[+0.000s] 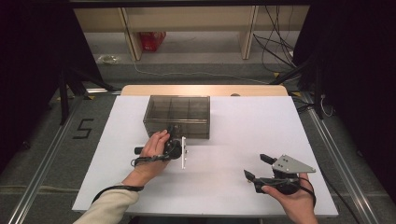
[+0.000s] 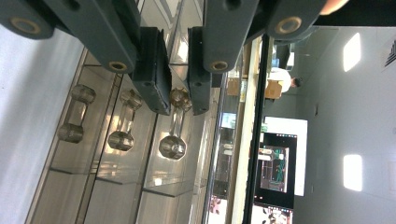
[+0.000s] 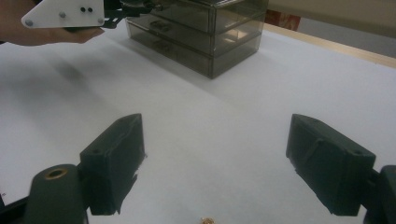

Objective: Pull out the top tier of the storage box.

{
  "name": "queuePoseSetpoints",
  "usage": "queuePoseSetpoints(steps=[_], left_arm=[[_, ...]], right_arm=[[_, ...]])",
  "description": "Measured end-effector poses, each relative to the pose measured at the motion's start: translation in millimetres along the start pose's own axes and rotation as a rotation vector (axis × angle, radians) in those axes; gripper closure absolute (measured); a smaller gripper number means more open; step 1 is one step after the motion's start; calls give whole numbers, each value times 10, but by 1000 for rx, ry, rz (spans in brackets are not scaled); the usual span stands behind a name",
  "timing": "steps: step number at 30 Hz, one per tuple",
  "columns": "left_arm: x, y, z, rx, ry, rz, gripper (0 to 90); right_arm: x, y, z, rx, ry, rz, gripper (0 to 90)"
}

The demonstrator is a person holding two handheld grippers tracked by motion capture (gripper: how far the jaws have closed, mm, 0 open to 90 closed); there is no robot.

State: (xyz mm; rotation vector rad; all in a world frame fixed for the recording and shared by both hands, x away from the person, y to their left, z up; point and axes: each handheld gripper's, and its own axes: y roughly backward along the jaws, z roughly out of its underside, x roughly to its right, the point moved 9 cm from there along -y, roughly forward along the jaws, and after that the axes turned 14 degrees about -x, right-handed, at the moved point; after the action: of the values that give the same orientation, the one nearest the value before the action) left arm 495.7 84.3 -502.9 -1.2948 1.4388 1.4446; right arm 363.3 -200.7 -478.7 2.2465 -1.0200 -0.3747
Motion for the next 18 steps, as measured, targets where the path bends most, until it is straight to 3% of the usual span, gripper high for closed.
queuePoseSetpoints(steps=[18], left_arm=[[9, 33, 17, 10, -8, -3, 797]], right_arm=[[-4, -8, -1, -1, -1, -5, 202]])
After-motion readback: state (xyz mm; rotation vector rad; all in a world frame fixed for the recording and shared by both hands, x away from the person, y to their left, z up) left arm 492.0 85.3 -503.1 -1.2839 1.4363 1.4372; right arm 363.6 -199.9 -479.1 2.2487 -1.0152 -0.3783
